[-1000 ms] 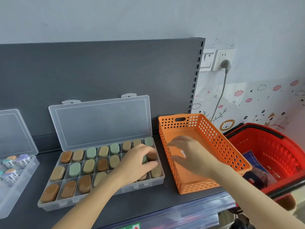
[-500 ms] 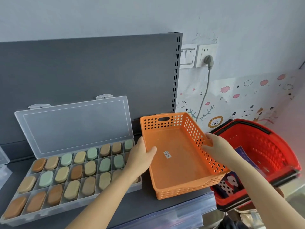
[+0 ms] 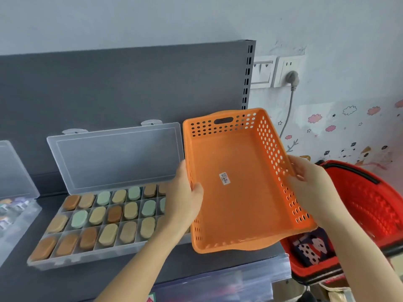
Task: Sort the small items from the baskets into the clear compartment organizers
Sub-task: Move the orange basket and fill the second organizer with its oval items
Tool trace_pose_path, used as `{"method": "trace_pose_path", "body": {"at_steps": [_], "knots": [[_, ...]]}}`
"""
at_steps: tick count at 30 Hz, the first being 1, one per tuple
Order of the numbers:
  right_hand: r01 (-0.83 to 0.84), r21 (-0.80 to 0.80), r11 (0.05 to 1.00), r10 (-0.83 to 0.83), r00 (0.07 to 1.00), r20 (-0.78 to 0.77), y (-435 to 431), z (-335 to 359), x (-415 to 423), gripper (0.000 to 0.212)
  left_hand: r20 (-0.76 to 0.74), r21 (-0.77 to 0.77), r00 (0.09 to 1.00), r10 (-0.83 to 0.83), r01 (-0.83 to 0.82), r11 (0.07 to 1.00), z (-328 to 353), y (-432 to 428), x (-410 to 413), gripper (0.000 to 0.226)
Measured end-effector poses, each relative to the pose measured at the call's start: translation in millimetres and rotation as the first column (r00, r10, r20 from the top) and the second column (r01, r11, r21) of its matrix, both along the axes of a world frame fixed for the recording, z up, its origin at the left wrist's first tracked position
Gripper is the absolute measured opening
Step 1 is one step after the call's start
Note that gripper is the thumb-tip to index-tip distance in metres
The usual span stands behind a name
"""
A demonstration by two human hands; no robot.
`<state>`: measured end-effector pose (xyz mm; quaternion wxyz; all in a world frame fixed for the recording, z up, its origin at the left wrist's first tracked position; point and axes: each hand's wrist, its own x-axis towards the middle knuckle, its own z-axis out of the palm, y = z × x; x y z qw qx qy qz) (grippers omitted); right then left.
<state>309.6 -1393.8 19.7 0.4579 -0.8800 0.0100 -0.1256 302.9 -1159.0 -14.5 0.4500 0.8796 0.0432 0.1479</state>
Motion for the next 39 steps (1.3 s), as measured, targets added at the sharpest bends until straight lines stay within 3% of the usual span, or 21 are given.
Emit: {"method": "trace_pose_path", "body": {"at_steps": [6,14,22,25,28,39], "knots": [[-0.025,0.084,0.996,0.018,0.996,0.082,46,28,-35,0.033,0.155,-0.024,0.986,0.06,-0.057,0.998,26,41,-37,0.053],[-0.211,0.114,0.971,0.198,0.974,0.113,158,36,-94,0.018,0.214,-0.033,0.957,0.197,-0.195,0.98,37,152,-119,0.061],[-0.301,-0.169,0.939,0.334,0.916,0.221,289,23,-139,0.025,0.198,0.06,0.905,0.376,-0.394,0.917,40,276,-210,0.053],[-0.326,-0.255,0.91,0.389,0.886,0.253,334,18,-155,0.04,0.154,0.075,0.882,0.445,-0.46,0.885,39,314,-241,0.054],[-0.37,-0.277,0.887,0.436,0.868,0.237,370,12,-168,0.049,0.132,0.093,0.864,0.486,-0.499,0.862,39,343,-266,0.054],[-0.521,-0.265,0.812,0.58,0.775,0.252,493,20,-160,0.046,0.107,0.03,0.757,0.644,-0.65,0.759,40,441,-299,0.047]]}}
